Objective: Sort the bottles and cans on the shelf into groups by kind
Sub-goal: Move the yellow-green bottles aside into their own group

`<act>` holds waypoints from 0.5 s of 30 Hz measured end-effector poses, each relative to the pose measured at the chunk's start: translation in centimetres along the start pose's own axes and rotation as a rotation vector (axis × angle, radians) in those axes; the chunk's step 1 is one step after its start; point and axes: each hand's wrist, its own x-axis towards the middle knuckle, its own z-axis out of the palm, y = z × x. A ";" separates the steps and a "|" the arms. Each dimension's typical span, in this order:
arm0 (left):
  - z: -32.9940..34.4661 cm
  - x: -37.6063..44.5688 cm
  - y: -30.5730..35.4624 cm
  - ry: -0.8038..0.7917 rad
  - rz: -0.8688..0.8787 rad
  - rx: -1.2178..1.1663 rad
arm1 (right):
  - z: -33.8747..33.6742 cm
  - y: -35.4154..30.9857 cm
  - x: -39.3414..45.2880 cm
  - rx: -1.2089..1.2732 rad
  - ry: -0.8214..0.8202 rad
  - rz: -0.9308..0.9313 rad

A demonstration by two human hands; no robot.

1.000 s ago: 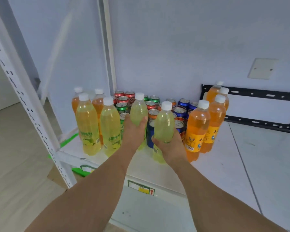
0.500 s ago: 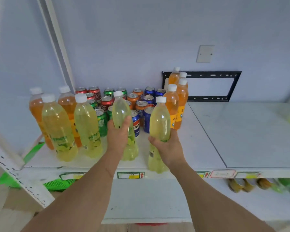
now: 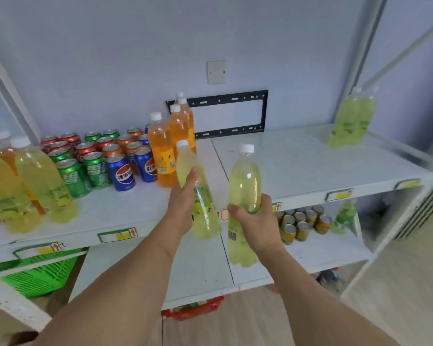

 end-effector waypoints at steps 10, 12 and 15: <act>19.2 -4.9 -3.5 -0.111 -0.022 0.141 | -18.7 2.2 0.8 -0.055 0.080 0.027; 22.6 -4.8 -3.6 -0.154 -0.027 0.170 | -21.3 2.5 2.3 -0.042 0.096 0.025; 27.7 -3.1 -4.2 -0.190 -0.010 0.179 | -25.1 2.6 5.3 -0.047 0.131 0.005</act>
